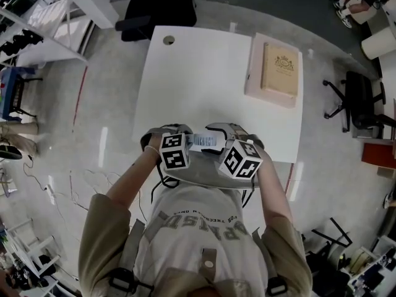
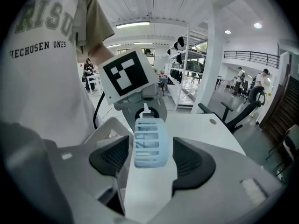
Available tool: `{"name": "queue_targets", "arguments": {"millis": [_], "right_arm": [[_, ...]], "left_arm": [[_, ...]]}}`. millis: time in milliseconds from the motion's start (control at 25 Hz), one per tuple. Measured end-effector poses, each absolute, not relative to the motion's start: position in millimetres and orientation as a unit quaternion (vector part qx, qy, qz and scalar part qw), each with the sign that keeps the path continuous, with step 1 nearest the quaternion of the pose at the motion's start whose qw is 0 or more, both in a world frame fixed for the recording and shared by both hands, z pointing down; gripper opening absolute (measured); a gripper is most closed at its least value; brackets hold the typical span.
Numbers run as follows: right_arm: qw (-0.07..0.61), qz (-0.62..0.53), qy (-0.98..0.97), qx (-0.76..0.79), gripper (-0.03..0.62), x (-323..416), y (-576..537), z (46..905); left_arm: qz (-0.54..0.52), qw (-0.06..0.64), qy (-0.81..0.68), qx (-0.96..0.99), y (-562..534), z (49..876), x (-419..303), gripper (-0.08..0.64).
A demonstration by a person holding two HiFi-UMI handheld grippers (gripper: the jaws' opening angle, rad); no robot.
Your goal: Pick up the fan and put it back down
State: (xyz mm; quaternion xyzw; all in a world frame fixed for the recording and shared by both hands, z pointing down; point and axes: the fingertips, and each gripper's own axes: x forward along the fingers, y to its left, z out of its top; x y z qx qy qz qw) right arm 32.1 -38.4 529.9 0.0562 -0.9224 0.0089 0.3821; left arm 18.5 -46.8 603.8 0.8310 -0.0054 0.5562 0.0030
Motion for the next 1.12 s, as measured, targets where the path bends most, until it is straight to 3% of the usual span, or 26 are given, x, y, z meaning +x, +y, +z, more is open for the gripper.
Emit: {"name": "queue_targets", "arguments": {"millis": [320,600,1120], "right_arm": [[0.401,0.005,-0.915,0.039,0.284,28,-30,546],[0.42,0.003,-0.907,0.035,0.217,30,-27,561],[0.372,0.037,-0.925,0.068,0.188,29,-25,559]], "left_arm": [[0.596,-0.041,0.032,0.801,-46,616,13,0.071],[0.61,-0.045,0.041,0.79,-45,621,13,0.071],[0.597,-0.06,0.033,0.799,-46,621,13,0.072]]}}
